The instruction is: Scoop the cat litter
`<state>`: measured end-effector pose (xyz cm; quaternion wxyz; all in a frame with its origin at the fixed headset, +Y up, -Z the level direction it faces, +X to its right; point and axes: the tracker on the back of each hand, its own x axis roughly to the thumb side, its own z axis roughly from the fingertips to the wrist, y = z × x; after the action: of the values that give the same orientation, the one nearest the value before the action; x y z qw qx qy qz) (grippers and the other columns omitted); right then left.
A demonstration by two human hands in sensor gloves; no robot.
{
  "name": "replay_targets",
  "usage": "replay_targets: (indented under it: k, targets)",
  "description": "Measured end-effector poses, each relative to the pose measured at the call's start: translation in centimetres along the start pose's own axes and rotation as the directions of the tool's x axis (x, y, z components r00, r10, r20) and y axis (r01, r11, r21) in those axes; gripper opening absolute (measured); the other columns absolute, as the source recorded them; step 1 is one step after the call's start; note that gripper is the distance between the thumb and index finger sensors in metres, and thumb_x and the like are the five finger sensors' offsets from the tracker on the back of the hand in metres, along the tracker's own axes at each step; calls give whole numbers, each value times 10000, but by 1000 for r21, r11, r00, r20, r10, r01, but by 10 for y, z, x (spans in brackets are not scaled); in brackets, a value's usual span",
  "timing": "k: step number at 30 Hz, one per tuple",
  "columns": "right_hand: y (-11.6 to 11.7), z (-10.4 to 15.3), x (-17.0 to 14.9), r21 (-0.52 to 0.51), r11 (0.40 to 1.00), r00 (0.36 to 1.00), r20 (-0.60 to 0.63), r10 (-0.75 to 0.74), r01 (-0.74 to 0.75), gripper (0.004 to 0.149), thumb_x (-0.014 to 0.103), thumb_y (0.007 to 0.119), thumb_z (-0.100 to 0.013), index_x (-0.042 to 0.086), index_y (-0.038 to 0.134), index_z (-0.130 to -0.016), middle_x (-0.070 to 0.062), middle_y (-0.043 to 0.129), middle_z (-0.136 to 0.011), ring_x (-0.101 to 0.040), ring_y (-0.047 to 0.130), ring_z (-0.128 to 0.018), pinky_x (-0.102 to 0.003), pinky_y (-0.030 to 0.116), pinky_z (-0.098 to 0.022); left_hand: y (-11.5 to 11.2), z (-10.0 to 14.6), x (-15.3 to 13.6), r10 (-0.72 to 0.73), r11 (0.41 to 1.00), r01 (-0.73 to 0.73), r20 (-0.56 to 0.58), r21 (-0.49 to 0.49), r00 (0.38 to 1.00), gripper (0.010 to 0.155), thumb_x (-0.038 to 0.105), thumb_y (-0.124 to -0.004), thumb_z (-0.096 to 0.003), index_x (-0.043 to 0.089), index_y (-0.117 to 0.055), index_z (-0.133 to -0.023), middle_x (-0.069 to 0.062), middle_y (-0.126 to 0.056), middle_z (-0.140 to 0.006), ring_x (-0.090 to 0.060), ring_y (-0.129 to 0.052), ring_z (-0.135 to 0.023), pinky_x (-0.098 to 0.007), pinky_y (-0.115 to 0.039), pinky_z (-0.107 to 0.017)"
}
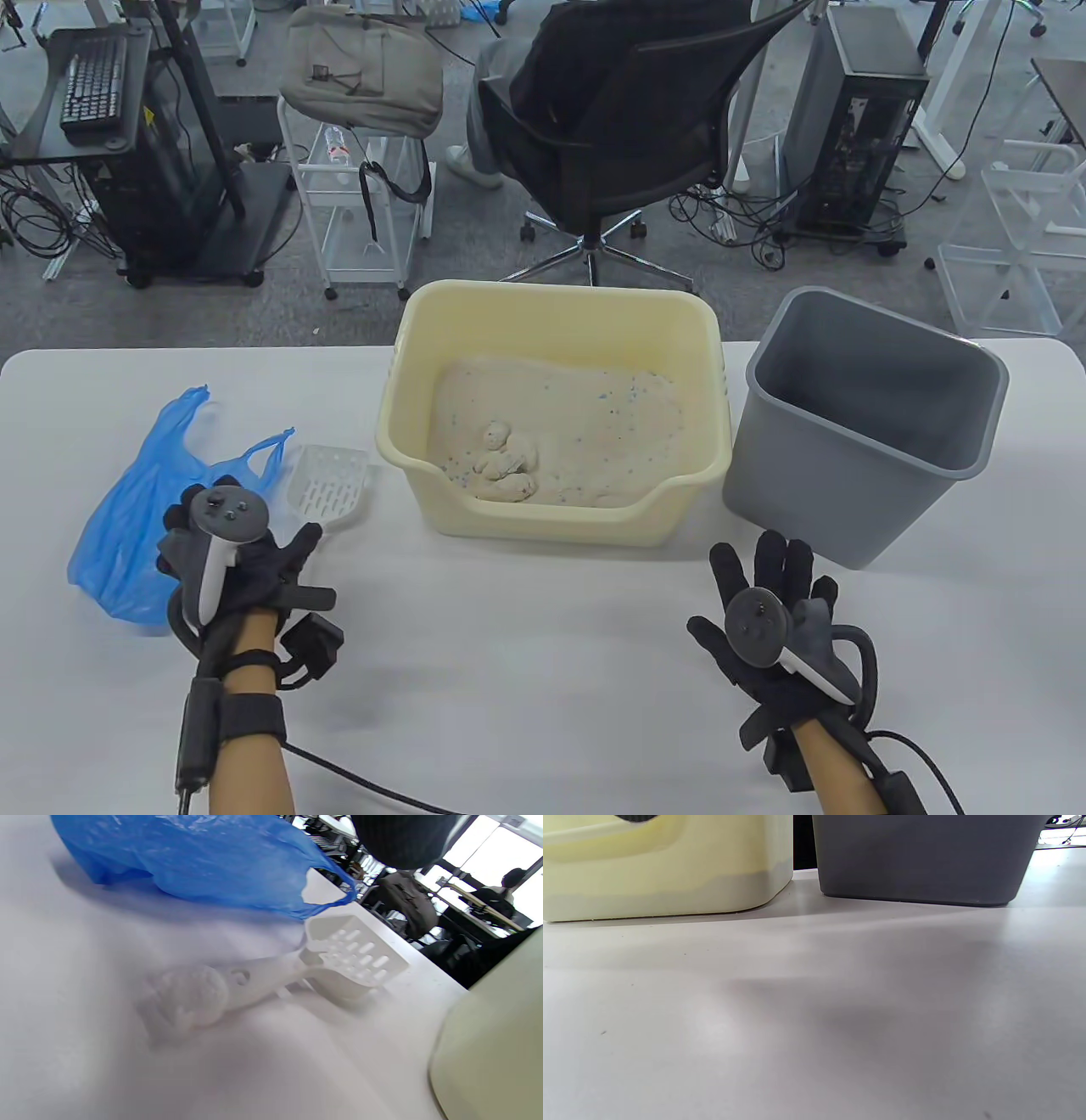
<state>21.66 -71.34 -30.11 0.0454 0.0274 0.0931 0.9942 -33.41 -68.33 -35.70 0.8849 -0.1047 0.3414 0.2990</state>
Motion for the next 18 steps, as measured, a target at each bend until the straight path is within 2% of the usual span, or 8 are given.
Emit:
replay_targets:
  k: [2, 4, 9, 12, 15, 18]
  targets:
    - [1, 0, 0, 8, 1000, 1000, -3, 5, -5, 787, 674, 497, -523, 393, -38, -1026, -119, -195, -1068, -464, -145, -964, -701, 136, -712, 2, -17, -12, 82, 997, -83, -109, -1, 991, 1046, 597, -656, -524, 306, 268, -919, 19, 381, -971, -305, 381, -940, -590, 155, -720]
    - [1, 0, 0, 13, 1000, 1000, -6, 16, -16, 789, 672, 500, -523, 390, -40, -1025, -121, -194, -1067, -466, -142, -963, -700, 139, -713, 0, -30, -21, 92, 996, -94, -210, 3, 973, 1064, 598, -665, -518, 314, 286, -899, 30, 390, -964, -295, 389, -938, -582, 163, -721]
    - [1, 0, 1, 17, 1000, 1000, -13, 23, -22, 792, 668, 507, -525, 388, -40, -1025, -121, -191, -1067, -468, -139, -963, -698, 144, -716, -15, -59, -37, 122, 989, -142, -361, -30, 925, 1070, 598, -668, -519, 327, 301, -885, 55, 382, -980, -272, 382, -958, -574, 164, -733]
    - [1, 0, 2, 27, 999, 1000, -17, 26, -26, 792, 664, 509, -526, 387, -40, -1024, -122, -191, -1067, -468, -137, -963, -696, 147, -717, -27, -73, -43, 144, 979, -190, -400, -79, 905, 1050, 590, -660, -530, 333, 293, -890, 65, 354, -1006, -257, 364, -974, -571, 157, -736]
    - [1, 0, 1, 29, 999, 999, -21, 26, -25, 797, 659, 513, -527, 384, -43, -1026, -123, -180, -1071, -470, -117, -968, -695, 156, -719, -40, -83, -47, 133, 973, -200, -427, -115, 894, 1001, 562, -648, -553, 338, 256, -921, 70, 250, -1086, -250, 280, -1039, -577, 120, -755]
    - [2, 0, -1, 47, 999, 999, -32, 9, -8, 794, 655, 515, -528, 385, -37, -1031, -118, -176, -1075, -467, -114, -972, -693, 159, -723, -47, -87, -50, 168, 967, -234, -430, -104, 887, 791, 475, -583, -613, 342, 60, -1055, 67, 85, -1160, -253, 146, -1099, -586, 35, -786]
